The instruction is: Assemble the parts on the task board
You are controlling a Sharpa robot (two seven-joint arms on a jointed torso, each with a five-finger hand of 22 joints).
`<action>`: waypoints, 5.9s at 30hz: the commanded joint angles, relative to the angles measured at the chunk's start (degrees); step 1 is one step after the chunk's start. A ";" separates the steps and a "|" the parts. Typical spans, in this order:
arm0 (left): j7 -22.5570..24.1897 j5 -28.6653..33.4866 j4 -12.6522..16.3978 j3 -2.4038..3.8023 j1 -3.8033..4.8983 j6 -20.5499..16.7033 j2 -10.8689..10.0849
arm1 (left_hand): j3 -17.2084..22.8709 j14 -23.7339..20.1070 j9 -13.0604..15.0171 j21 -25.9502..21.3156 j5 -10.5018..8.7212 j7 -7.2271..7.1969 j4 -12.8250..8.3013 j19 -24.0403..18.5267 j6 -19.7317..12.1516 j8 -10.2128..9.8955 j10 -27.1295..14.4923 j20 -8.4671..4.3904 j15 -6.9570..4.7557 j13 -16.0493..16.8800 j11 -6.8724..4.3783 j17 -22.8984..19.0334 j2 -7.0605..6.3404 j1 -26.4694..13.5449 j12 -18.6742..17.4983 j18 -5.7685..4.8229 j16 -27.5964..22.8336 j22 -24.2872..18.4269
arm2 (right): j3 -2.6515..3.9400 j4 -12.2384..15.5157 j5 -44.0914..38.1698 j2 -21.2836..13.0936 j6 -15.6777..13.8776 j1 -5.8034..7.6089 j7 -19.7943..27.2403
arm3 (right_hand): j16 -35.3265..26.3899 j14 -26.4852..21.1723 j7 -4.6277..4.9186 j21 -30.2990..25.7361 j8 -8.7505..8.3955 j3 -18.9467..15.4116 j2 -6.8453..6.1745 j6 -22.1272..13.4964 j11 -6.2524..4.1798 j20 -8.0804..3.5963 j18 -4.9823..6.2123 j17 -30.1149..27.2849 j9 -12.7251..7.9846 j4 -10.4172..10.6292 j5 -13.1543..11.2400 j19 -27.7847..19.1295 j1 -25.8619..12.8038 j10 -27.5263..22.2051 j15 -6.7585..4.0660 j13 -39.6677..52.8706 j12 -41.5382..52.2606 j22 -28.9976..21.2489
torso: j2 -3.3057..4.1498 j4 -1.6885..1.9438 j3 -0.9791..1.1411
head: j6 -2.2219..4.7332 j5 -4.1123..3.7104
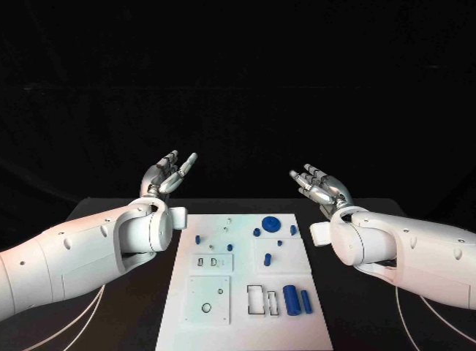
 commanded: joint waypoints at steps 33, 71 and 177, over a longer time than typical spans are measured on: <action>-4.64 -9.51 12.50 0.59 2.50 14.82 -9.47 | 12.55 57.90 6.75 25.01 -0.22 4.10 0.14 42.88 39.24 11.84 56.67 -4.67 -9.73 2.40 -1.44 14.93 -2.81 13.51 3.87 7.88 19.65 7.99 | -1.32 -2.88 -64.40 0.60 9.33 8.71 -18.25 | 17.70 64.62 4.06 45.48 10.78 13.47 -8.16 47.62 -7.51 -6.41 6.04 14.92 8.41 -18.09 -4.13 39.08 8.57 59.68 -10.74 2.85 2.59 25.18 | 6.79 0.64 -0.48 | -1.68 -0.41; -5.18 -8.74 21.68 1.11 2.83 14.51 -13.91 | 13.28 59.03 6.72 26.29 -0.22 4.17 0.36 43.48 39.34 11.48 56.53 -5.11 -9.88 2.45 -1.36 17.15 -3.34 11.18 2.79 7.75 21.36 8.54 | -1.68 -1.02 -93.70 5.27 23.90 10.96 -31.11 | 55.44 77.45 1.81 73.88 12.05 13.89 -13.04 46.64 -9.13 -9.17 0.76 50.76 14.21 -12.73 -1.69 66.31 6.92 53.90 -13.44 7.27 5.42 62.45 | 11.54 2.12 -0.96 | -1.49 -1.08; -5.47 -7.24 20.35 1.22 3.25 15.09 -12.84 | 13.95 58.67 6.68 26.65 -0.22 4.26 -0.10 43.35 39.12 11.22 56.15 -5.13 -9.85 2.46 -1.29 17.95 -3.22 11.28 2.56 7.74 21.77 8.69 | -1.43 -10.74 -93.50 16.77 6.58 9.30 -34.86 | 64.52 77.85 1.50 81.00 15.50 23.30 -9.01 49.96 -9.96 -9.67 -1.27 55.79 19.93 -14.17 -6.63 72.45 9.21 58.07 -14.04 7.91 8.93 74.72 | 12.32 2.66 -1.06 | -1.84 -0.06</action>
